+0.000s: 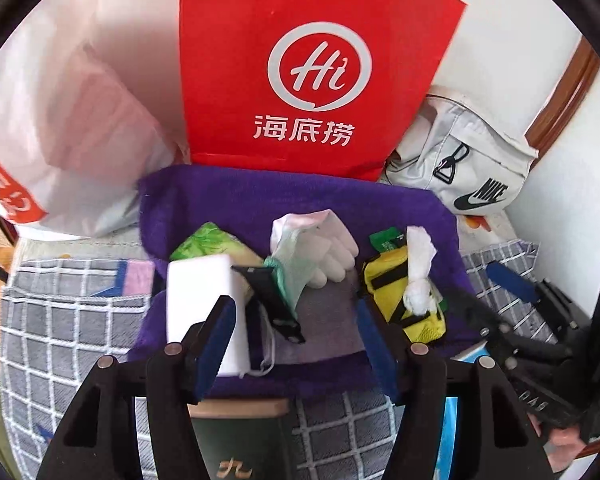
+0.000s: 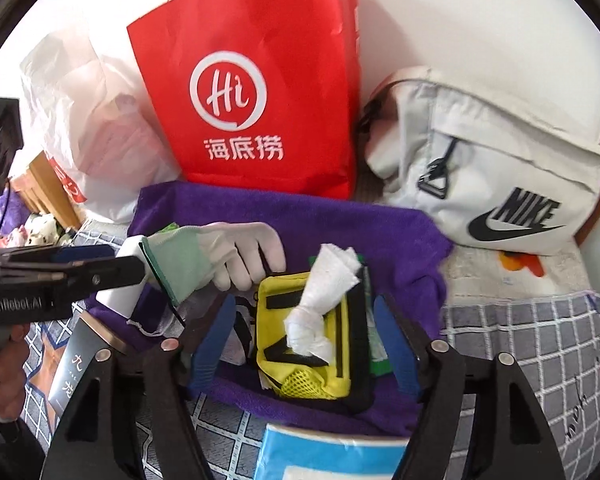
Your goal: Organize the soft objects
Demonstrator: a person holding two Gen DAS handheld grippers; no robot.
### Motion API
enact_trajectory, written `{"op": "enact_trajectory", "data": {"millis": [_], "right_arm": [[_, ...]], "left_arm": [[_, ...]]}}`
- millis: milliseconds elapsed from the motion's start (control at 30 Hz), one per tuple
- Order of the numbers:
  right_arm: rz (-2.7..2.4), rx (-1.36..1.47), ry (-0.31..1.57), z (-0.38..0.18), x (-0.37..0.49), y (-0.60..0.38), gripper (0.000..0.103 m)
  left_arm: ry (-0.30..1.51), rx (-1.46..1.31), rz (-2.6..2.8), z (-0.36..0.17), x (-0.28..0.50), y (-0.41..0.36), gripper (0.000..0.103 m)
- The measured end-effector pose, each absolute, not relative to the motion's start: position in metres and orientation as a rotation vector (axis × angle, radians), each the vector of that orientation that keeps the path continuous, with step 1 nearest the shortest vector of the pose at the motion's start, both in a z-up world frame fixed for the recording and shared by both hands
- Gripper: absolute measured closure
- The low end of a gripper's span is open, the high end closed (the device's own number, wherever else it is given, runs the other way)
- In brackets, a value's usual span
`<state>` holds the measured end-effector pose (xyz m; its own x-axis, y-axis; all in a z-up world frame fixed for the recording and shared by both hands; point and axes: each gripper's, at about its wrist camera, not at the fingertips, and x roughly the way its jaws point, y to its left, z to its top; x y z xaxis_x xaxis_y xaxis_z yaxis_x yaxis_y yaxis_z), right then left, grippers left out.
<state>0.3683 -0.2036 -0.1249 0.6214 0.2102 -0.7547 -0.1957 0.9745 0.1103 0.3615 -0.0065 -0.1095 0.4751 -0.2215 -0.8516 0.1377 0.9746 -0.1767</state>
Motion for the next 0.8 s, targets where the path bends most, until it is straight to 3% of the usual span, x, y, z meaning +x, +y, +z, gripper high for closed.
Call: {"op": "enact_trajectory", "data": {"millis": [567,800], "right_arm": [[0.199,0.077,0.808,-0.064,0.240,-0.221,0.030],[0.173,0.073,0.746,-0.046,0.173,-0.224,0.010]], "left_arm": [[0.893,0.009,-0.100,-0.028,0.228,-0.010,0.031],[0.836,0.004,-0.053,-0.010,0.163,-0.009,0.031]]}}
